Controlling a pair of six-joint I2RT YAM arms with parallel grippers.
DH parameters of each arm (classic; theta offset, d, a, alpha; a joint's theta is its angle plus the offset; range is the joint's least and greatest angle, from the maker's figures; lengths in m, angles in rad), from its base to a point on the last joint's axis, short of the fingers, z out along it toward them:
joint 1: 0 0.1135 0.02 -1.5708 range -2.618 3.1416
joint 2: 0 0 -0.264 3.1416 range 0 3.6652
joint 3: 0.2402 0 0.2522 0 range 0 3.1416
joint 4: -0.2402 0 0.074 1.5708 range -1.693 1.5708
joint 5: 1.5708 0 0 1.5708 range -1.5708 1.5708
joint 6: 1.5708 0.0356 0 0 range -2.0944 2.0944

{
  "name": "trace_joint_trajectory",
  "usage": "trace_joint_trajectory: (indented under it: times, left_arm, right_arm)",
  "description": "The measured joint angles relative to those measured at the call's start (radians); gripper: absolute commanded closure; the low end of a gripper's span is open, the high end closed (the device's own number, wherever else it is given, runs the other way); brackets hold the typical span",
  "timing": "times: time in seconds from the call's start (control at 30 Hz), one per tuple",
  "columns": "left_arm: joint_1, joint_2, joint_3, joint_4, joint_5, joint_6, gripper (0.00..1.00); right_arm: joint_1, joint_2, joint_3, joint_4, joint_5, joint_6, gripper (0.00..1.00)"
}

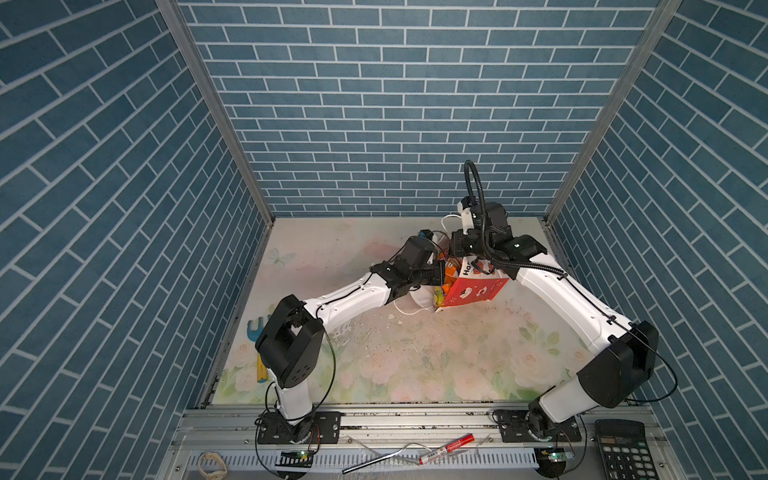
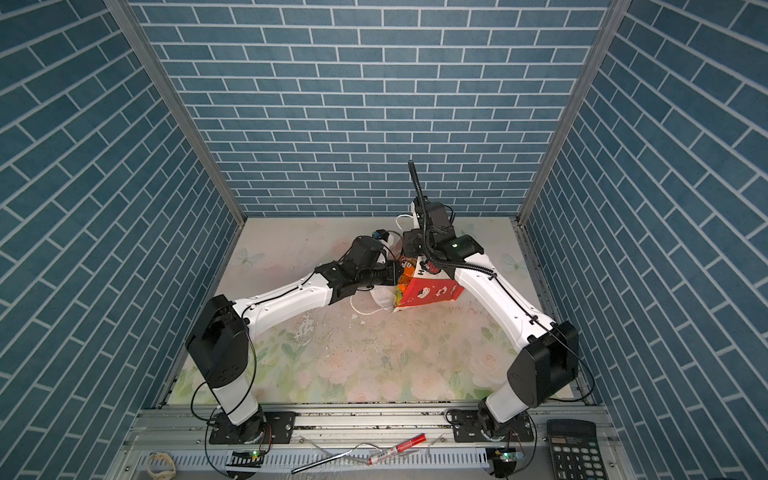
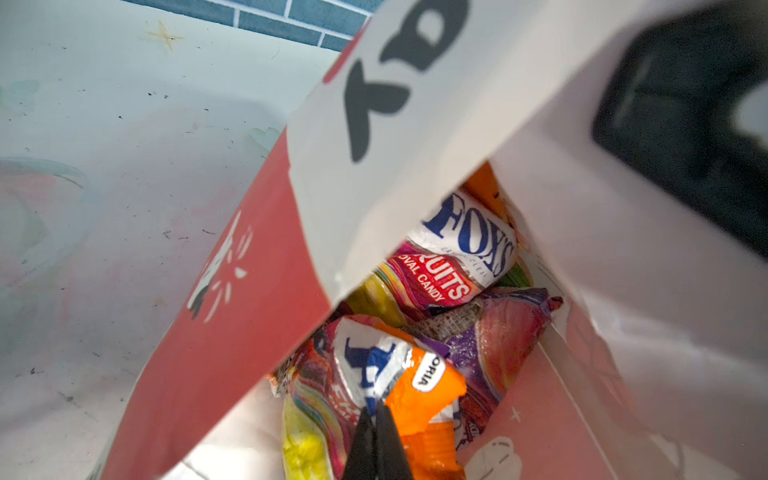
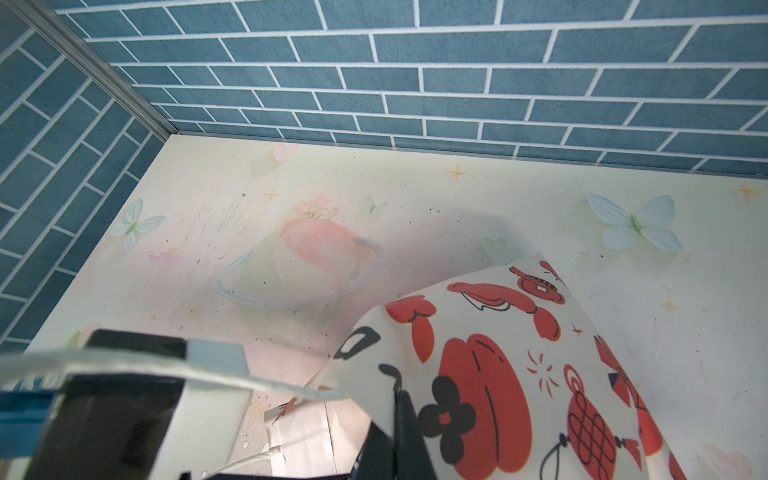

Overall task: Take the snacks out of the paper bag
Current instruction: 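Lower the left gripper onto an orange candy packet while the right holds the bag, then lift the orange candy packet out with the left gripper, away from the bag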

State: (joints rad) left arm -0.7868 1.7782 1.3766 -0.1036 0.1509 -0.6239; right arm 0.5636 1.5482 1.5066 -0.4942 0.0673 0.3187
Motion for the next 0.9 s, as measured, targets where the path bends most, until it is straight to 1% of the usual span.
trace_joint_trajectory:
  times: [0.23,0.6,0.9]
  left_arm:
    - [0.000,-0.042,0.000,-0.035,-0.018,0.025,1.00]
    - [0.002,-0.185,-0.001,-0.085,-0.087,0.083,1.00]
    - [0.023,-0.278,-0.038,-0.098,-0.105,0.109,1.00]
  right_arm:
    - [0.000,0.000,0.000,0.001,0.002,0.006,1.00]
    - [0.000,-0.003,-0.003,0.003,0.008,0.017,1.00]
    - [-0.001,-0.007,-0.010,0.012,0.014,0.018,1.00]
